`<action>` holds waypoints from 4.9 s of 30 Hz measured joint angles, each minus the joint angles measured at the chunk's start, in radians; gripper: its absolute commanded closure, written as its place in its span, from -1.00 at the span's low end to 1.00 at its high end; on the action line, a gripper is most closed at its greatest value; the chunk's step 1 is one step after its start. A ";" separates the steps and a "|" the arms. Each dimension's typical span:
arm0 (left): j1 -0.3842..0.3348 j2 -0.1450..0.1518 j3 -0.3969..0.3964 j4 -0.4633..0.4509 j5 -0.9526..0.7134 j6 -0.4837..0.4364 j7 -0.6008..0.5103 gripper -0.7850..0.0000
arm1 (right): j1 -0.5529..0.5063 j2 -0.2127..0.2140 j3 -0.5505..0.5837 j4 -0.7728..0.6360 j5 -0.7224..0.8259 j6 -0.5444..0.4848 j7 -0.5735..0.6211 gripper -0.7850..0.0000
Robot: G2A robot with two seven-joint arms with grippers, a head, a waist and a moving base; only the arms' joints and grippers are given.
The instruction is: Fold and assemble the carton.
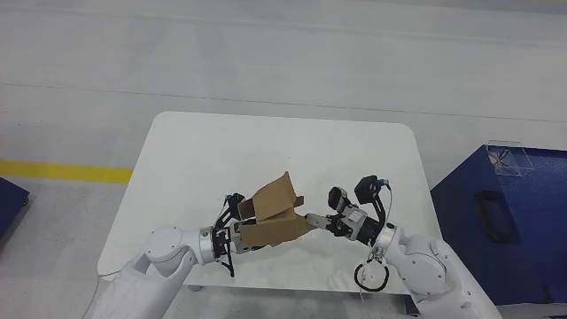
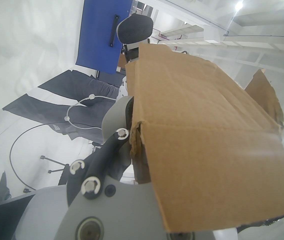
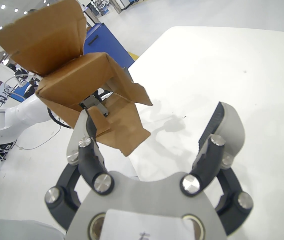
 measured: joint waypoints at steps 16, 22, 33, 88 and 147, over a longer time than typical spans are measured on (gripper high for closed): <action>0.002 -0.008 0.017 -0.005 0.026 -0.024 0.027 1.00 | -0.011 -0.009 -0.002 -0.019 -0.322 0.277 -0.107 -1.00; 0.005 -0.010 0.021 -0.011 0.034 -0.024 0.034 1.00 | 0.040 -0.028 -0.104 0.004 -0.483 0.394 -0.142 -1.00; 0.008 -0.011 0.012 -0.008 0.038 -0.027 0.032 1.00 | 0.058 -0.047 -0.194 -0.037 -0.596 0.419 -0.138 -1.00; -0.027 -0.019 0.000 0.062 -0.060 0.053 -0.098 1.00 | -0.012 -0.072 -0.073 0.065 -0.125 0.105 0.091 -1.00; -0.011 -0.018 0.026 0.030 0.024 0.060 -0.075 1.00 | -0.010 -0.050 -0.021 -0.065 -0.076 0.096 0.149 -1.00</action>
